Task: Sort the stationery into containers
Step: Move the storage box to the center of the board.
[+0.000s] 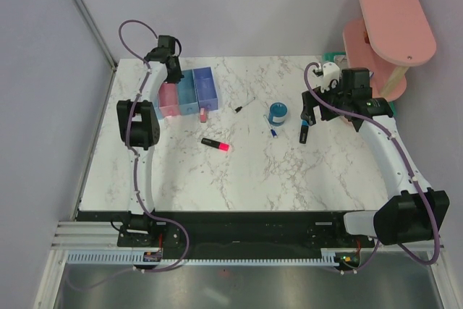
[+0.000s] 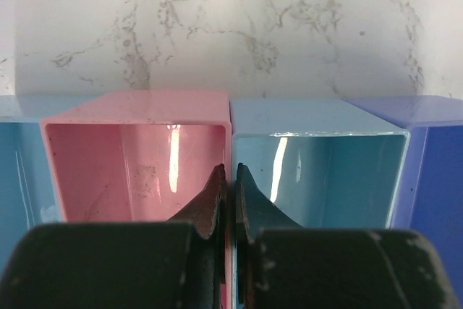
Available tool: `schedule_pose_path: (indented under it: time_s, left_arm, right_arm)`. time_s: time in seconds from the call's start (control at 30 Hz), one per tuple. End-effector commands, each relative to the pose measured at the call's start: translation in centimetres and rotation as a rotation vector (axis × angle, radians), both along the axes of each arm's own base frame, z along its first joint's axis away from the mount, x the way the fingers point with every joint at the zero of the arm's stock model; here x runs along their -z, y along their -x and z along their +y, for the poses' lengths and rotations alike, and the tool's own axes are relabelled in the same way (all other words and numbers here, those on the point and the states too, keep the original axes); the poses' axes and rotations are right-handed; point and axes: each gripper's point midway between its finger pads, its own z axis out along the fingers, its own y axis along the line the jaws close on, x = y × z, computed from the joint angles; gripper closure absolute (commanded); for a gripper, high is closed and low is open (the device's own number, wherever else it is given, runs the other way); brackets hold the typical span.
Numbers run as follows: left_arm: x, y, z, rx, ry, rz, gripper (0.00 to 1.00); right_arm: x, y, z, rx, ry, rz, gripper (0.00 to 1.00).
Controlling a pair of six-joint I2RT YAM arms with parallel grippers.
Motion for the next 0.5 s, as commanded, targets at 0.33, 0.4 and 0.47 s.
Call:
schedule_pose_path:
  time_s: [0.33, 0.4, 0.47]
  left_arm:
    - [0.4, -1.4, -5.9, 0.152, 0.01, -0.055, 0.98]
    - [0.9, -0.8, -6.8, 0.176, 0.006, -0.039, 0.98]
    - [0.8, -0.5, -7.5, 0.192, 0.01, -0.037, 0.98]
  right_arm:
    - [0.3, -1.0, 0.8, -0.077, 0.006, -0.045, 0.02]
    - [0.8, -1.3, 1.2, -0.091, 0.005, -0.03, 0.02]
    - [1.2, -1.8, 1.7, -0.102, 0.009, -0.026, 0.02]
